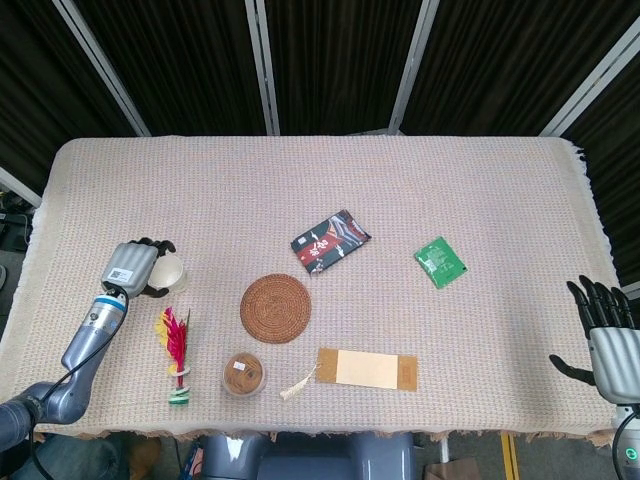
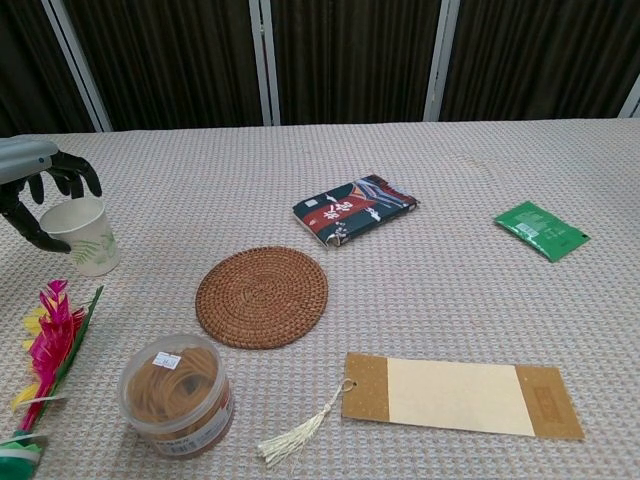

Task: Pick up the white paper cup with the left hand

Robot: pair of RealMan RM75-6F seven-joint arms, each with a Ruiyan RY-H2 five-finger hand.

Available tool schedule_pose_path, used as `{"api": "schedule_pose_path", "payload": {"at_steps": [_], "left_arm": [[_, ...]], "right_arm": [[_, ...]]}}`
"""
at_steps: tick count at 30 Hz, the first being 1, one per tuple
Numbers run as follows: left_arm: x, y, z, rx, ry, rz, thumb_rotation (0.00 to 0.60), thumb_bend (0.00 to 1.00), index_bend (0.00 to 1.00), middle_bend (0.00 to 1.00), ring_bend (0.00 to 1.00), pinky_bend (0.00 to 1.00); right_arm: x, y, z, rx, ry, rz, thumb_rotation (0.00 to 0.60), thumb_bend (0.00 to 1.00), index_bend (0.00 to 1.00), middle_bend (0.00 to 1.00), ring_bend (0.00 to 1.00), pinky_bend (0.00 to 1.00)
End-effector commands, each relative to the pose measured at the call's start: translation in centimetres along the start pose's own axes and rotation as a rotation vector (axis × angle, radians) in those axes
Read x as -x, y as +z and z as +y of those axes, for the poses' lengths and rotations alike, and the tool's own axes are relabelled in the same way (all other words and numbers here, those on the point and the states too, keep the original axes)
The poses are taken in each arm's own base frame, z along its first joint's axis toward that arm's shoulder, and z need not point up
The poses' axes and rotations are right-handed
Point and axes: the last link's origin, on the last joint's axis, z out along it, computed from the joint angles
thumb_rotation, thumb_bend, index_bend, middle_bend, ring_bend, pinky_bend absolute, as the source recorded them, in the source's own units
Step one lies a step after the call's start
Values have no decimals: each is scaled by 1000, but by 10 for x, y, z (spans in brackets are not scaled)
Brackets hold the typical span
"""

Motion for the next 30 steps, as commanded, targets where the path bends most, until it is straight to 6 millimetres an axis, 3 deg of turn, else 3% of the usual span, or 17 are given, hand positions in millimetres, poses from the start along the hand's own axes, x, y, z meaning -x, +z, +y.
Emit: {"api": "schedule_pose_path", "payload": {"at_steps": [1, 8, 14, 21, 30], "left_arm": [[0, 1, 0, -17, -15, -6, 600, 199, 397, 473, 362, 441], [-6, -2, 6, -33, -40, -9, 600, 227, 408, 484, 370, 448], [-27, -16, 20, 29, -87, 41, 600, 196, 408, 480, 369, 447], [-48, -38, 66, 209, -115, 104, 600, 153, 394, 477, 369, 447], [-33, -35, 140, 365, -53, 82, 600, 152, 394, 474, 369, 447]], "right_arm": [[-1, 0, 2, 4, 3, 1, 600, 0, 0, 0, 0, 0], [-1, 0, 2, 3, 6, 1, 600, 0, 0, 0, 0, 0], [-2, 0, 3, 5, 12, 2, 600, 0, 0, 0, 0, 0], [-2, 2, 3, 9, 15, -4, 600, 0, 0, 0, 0, 0], [-2, 4, 8, 25, 21, -8, 600, 0, 0, 0, 0, 0]]}}
